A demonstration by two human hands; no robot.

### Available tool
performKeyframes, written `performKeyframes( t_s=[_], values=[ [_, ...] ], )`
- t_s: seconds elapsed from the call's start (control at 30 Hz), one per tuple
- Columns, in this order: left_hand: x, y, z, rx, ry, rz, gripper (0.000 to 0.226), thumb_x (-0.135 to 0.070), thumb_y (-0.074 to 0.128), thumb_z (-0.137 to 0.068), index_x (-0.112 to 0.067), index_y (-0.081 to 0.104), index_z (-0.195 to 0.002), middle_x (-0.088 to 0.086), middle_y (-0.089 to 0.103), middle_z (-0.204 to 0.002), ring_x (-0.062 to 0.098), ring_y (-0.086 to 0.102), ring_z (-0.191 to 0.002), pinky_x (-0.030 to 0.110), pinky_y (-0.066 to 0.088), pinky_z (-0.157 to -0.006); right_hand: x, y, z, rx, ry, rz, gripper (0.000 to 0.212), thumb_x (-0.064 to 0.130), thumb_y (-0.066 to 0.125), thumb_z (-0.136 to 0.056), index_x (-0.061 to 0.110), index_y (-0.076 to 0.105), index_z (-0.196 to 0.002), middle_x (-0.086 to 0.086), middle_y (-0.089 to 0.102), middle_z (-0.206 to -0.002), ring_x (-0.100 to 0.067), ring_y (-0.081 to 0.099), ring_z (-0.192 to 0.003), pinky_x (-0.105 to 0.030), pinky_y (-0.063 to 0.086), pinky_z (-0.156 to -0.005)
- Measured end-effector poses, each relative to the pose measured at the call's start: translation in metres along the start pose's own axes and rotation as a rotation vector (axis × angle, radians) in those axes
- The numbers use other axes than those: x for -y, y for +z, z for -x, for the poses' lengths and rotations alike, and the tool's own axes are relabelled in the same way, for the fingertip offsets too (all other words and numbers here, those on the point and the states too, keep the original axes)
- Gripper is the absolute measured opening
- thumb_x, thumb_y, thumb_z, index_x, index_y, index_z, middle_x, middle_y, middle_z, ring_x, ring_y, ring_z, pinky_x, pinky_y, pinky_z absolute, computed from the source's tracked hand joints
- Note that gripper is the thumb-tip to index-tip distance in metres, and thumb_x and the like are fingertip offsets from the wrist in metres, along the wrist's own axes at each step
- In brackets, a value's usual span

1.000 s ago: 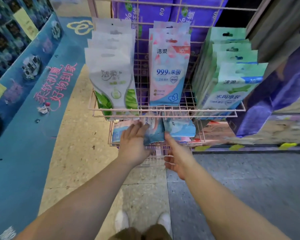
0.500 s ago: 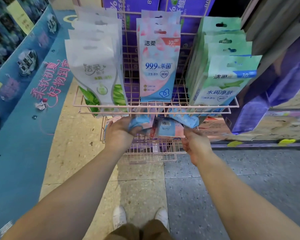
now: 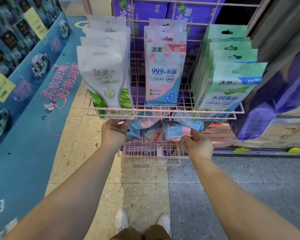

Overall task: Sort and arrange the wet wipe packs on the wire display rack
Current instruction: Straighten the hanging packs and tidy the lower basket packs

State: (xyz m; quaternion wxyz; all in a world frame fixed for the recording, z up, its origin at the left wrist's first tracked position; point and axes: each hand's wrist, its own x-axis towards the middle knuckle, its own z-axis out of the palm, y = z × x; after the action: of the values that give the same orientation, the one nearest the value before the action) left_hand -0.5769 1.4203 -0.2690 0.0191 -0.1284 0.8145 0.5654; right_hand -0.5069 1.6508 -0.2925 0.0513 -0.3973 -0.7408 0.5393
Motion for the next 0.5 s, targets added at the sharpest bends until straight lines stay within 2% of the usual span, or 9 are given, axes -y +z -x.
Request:
performKeyframes(
  t_s=[0.1, 0.17, 0.23, 0.27, 0.37, 0.47, 0.5],
  values=[
    [0.005, 0.004, 0.008, 0.018, 0.032, 0.004, 0.013, -0.008, 0.060, -0.089, -0.019, 0.062, -0.082, -0.005, 0.063, -0.072, 0.006, 0.057, -0.065, 0.021, 0.047, -0.065, 0.000, -0.003, 0.000, -0.079, 0.005, 0.064, 0.021, 0.020, 0.070, -0.083, 0.016, 0.072, -0.104, -0.003, 0.076, -0.102, -0.022, 0.070, -0.092, -0.041, 0.055, -0.088],
    [0.010, 0.008, 0.015, 0.059, 0.009, 0.078, 0.027, 0.006, 0.060, -0.084, -0.017, 0.061, -0.071, -0.009, 0.066, -0.068, 0.006, 0.061, -0.063, 0.027, 0.052, -0.068, 0.002, -0.002, 0.003, -0.102, -0.025, 0.102, 0.016, 0.022, 0.072, -0.082, 0.014, 0.072, -0.096, -0.005, 0.076, -0.097, -0.025, 0.069, -0.089, -0.039, 0.055, -0.084],
    [0.015, 0.012, 0.020, 0.123, 0.054, 0.006, 0.024, -0.003, 0.072, -0.078, -0.023, 0.063, -0.069, -0.005, 0.068, -0.082, 0.013, 0.066, -0.074, 0.036, 0.057, -0.078, 0.002, -0.001, 0.005, -0.105, -0.074, 0.147, 0.015, 0.022, 0.072, -0.081, 0.011, 0.072, -0.092, -0.007, 0.075, -0.092, -0.028, 0.068, -0.086, -0.035, 0.053, -0.080],
    [0.017, 0.013, 0.023, 0.171, 0.121, -0.085, 0.018, -0.014, 0.079, -0.074, -0.025, 0.064, -0.075, -0.003, 0.065, -0.095, 0.013, 0.064, -0.083, 0.034, 0.055, -0.083, 0.001, -0.001, 0.007, -0.097, -0.101, 0.162, 0.015, 0.021, 0.072, -0.082, 0.010, 0.072, -0.091, -0.009, 0.074, -0.090, -0.029, 0.067, -0.084, -0.033, 0.051, -0.077],
    [0.023, 0.014, 0.031, 0.287, 0.279, -0.414, 0.033, -0.032, 0.083, -0.068, -0.024, 0.066, -0.095, -0.009, 0.046, -0.119, 0.005, 0.049, -0.102, 0.023, 0.043, -0.093, -0.001, -0.003, 0.014, -0.072, -0.146, 0.170, 0.013, 0.018, 0.072, -0.083, 0.006, 0.073, -0.088, -0.010, 0.073, -0.085, -0.025, 0.063, -0.077, -0.025, 0.043, -0.070],
    [0.023, 0.021, 0.034, 0.250, 0.359, -0.561, 0.028, -0.027, 0.078, -0.074, -0.021, 0.067, -0.099, -0.005, 0.050, -0.126, 0.016, 0.052, -0.111, 0.025, 0.040, -0.093, 0.002, -0.010, 0.017, -0.105, -0.128, 0.112, 0.014, 0.020, 0.072, -0.083, 0.006, 0.073, -0.089, -0.007, 0.070, -0.082, -0.019, 0.059, -0.075, -0.018, 0.040, -0.060],
    [0.022, 0.023, 0.033, 0.227, 0.371, -0.561, 0.023, -0.023, 0.076, -0.075, -0.018, 0.068, -0.096, -0.004, 0.052, -0.125, 0.019, 0.055, -0.110, 0.025, 0.041, -0.091, 0.003, -0.013, 0.017, -0.134, -0.109, 0.083, 0.016, 0.022, 0.071, -0.084, 0.007, 0.072, -0.091, -0.007, 0.069, -0.083, -0.018, 0.058, -0.076, -0.020, 0.039, -0.059]
  ],
)
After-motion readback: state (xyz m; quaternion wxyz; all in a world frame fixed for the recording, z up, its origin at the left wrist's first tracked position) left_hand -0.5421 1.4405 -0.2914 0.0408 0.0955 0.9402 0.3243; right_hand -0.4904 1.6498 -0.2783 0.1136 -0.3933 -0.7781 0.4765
